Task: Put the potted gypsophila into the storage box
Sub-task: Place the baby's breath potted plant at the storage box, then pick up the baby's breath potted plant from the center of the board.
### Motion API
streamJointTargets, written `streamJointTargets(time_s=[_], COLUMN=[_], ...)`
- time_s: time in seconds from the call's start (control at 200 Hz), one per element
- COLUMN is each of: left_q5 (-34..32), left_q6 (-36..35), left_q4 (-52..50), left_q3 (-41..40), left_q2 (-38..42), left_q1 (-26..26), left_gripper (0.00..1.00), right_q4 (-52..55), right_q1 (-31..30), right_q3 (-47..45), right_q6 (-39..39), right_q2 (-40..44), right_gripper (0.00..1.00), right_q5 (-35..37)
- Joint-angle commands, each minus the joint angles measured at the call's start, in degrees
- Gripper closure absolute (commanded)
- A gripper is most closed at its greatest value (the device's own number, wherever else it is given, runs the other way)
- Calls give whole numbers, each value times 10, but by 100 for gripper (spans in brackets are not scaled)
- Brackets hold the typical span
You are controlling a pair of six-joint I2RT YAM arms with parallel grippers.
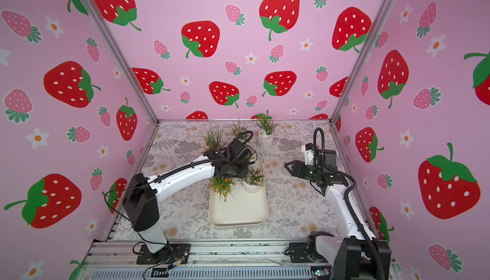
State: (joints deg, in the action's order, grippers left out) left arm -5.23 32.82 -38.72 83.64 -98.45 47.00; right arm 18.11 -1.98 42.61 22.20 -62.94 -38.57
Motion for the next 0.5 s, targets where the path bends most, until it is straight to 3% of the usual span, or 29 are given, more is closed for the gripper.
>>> streamJointTargets(time_s=[0.0, 0.145, 0.3, 0.495], left_q5=[-35, 15, 154, 258], left_q6=[-38, -62, -66, -98], left_q4=[29, 44, 63, 27], left_q3=[-29, -77, -135, -136], left_q2=[67, 145, 214, 263], left_q1=[-13, -55, -161, -275], left_gripper=[63, 62, 62, 62], right_q4=[15, 21, 15, 6], right_q1=[3, 0, -22, -57], right_q3=[-3, 11, 45, 124], right_q6=[-15, -8, 36, 73], right_q2=[11, 8, -33, -149], right_gripper=[49, 50, 50, 50], right_q5=[47, 70, 131, 168])
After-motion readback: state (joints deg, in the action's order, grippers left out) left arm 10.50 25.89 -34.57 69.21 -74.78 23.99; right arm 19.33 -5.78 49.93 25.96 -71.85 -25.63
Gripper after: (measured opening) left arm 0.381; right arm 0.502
